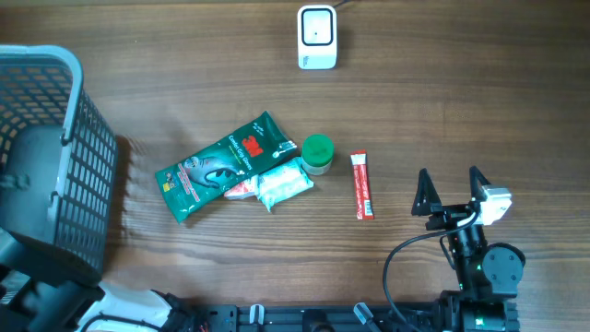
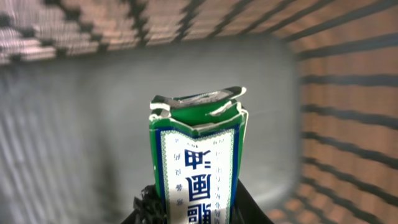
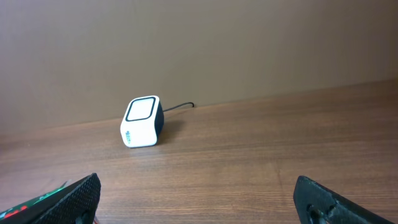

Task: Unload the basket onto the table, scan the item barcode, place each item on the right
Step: 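Carry the green-white tube with the left gripper, place beside red tube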

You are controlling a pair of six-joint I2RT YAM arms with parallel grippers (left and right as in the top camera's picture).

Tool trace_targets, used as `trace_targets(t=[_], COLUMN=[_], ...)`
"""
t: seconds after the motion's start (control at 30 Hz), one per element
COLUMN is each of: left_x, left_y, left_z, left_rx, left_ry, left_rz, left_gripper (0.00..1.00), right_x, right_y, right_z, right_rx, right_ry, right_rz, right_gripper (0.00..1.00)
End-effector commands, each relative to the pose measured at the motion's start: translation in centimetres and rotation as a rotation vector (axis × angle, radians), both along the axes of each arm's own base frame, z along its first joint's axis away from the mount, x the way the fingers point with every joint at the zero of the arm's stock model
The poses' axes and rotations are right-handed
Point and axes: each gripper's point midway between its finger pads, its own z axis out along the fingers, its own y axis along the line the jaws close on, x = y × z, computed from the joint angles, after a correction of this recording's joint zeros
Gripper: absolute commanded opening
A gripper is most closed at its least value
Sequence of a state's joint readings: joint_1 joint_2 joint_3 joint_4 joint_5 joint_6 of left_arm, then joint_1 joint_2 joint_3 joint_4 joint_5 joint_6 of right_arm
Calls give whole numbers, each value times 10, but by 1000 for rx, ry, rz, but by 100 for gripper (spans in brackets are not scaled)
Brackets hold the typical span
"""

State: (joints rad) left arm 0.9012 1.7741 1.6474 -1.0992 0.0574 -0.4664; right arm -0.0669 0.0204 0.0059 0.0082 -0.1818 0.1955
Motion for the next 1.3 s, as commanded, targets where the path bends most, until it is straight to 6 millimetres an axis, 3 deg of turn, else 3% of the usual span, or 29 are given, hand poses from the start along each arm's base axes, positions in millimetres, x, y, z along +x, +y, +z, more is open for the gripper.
trace_targets(t=[0.0,0.07,0.13,0.17,0.23,0.37,0.5,0.7,0.87,1.0,1.03,1.07,1.13,1.17,1.27], left_x=[41,60,82,90,100,102,97,104,89,65,60,49,43,44,57], left_y=[-22,-52,-108,-140,-192,-320,-433,-545,-639,-699,-704,-711,-709,-703,-695], left_z=[96,141,188,204,213,179,133,76,-9,-71,-81,-103,-123,-127,-116], left_rx=[112,150,174,192,175,33,-68,-89,-104,-120,-123,-126,-98,-65,8], left_ry=[-145,-223,-346,-387,-416,-290,-167,-164,-169,-130,-113,-57,8,33,15], left_rz=[-127,-211,-360,-439,-570,-948,-1250,-1511,-1739,-1864,-1878,-1903,-1907,-1898,-1871], left_gripper=[18,18,18,18,19,16,17,20,21,22,23,25,38,40,55], right_x=[0,0,0,0,0,0,0,0,0,0,0,0,0,0,0], right_y=[0,0,0,0,0,0,0,0,0,0,0,0,0,0,0], right_z=[2,2,2,2,2,2,2,2,2,2,2,2,2,2,2], right_rx=[-12,-12,-12,-12,-12,-12,-12,-12,-12,-12,-12,-12,-12,-12,-12], right_ry=[-10,-10,-10,-10,-10,-10,-10,-10,-10,-10,-10,-10,-10,-10,-10], right_rz=[-2,-3,-2,-3,-3,-2,-3,-3,-2,-2,-2,-2,-2,-2,-2], right_gripper=[100,100,100,100,99,100,100,100,100,100,100,100,100,100,100])
